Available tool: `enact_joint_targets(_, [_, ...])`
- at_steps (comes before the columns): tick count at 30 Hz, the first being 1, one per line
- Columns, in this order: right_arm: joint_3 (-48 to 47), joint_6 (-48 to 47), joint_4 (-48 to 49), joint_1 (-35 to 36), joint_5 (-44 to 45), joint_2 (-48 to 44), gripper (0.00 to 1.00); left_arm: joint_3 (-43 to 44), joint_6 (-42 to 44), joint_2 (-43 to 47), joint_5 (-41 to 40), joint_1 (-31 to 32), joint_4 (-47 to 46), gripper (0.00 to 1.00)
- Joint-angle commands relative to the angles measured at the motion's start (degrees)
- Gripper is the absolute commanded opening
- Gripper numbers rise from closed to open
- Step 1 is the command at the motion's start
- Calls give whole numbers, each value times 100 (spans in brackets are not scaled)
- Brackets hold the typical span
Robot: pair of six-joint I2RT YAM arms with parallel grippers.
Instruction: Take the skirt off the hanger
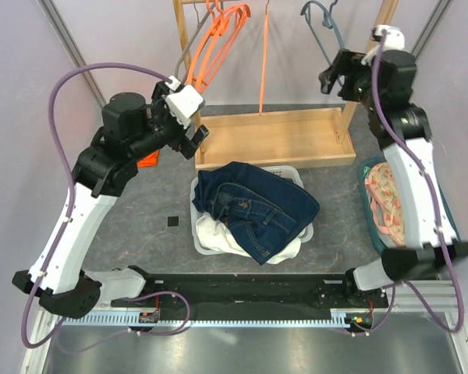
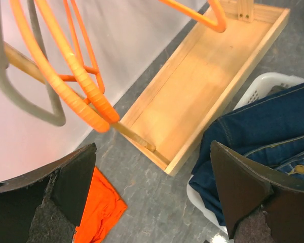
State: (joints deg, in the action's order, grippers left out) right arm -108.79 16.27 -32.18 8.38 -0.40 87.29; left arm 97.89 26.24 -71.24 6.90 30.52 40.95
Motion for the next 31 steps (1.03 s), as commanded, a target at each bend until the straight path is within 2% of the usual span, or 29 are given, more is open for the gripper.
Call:
enact_joint_targets(1, [961, 42, -77, -3, 383, -1273, 98, -233, -496, 460, 462, -116, 19, 99])
enact_joint_targets(5, [2229, 78, 2, 76, 173, -2563, 98, -1016, -760, 882, 506, -283, -122, 99])
enact_joint_targets(7, [2624, 95, -181, 102, 85, -2883, 98, -1368, -883, 1050, 506, -415, -157, 99])
enact_joint_targets(11, [3091, 148, -560, 181, -477, -3567, 98, -1824, -1120, 1498, 497, -661, -175, 99])
enact_joint_targets(13, [3293, 87, -831, 374, -487, -3779, 98, -1983, -1191, 1648, 506, -811, -175, 100])
enact_joint_targets(20, [3769, -72, -1071, 875, 5, -4264, 98, -2616, -1419, 2009, 567, -1048, -192, 100])
enact_joint_targets(31, [3646, -282, -956, 1043, 5, -4000, 98, -2994, -1508, 2132, 550, -1198, -395, 99])
